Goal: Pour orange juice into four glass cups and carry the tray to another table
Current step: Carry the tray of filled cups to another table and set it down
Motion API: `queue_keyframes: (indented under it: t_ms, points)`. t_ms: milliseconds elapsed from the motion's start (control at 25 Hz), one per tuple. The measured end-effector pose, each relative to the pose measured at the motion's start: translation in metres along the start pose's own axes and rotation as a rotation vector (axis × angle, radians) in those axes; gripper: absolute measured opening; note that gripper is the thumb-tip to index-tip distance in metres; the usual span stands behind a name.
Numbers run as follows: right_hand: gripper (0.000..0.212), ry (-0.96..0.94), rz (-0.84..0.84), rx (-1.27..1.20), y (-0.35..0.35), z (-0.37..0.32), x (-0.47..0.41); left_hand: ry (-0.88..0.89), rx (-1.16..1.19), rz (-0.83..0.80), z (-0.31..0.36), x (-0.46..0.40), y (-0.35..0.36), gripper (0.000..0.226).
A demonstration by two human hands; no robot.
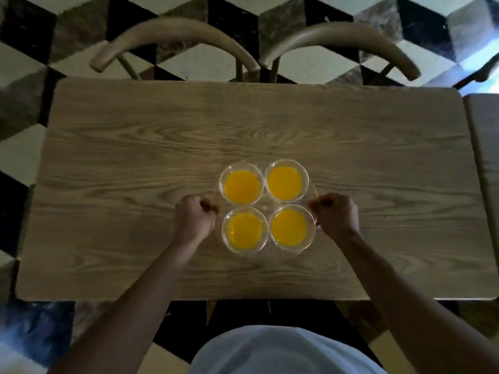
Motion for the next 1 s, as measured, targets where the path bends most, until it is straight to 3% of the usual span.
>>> queue_keyframes:
  t_ms: [200,440,1000]
  points:
    - [0.013,0.065,0.021,-0.068,0.016,0.015,-0.010,-0.021,-0.063,-0.022,0.011,-0.029,-0.007,0.032]
    - [0.014,0.083,0.046,-0.139,0.027,0.017,-0.019,-0.010,-0.137,-0.065,0.020,-0.051,-0.008,0.018]
    - [0.015,0.057,0.068,-0.121,0.031,0.005,-0.041,-0.007,-0.107,-0.050,0.025,-0.080,-0.016,0.027]
Point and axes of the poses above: each hand's wrist, its own x-axis away from the middle knuckle, its own y-axis out of the palm, z = x × y, the point moved 10 cm from there along -x, towards the middle knuckle, and after that the axes turned 14 degrees about -z, right-handed, at the moved point
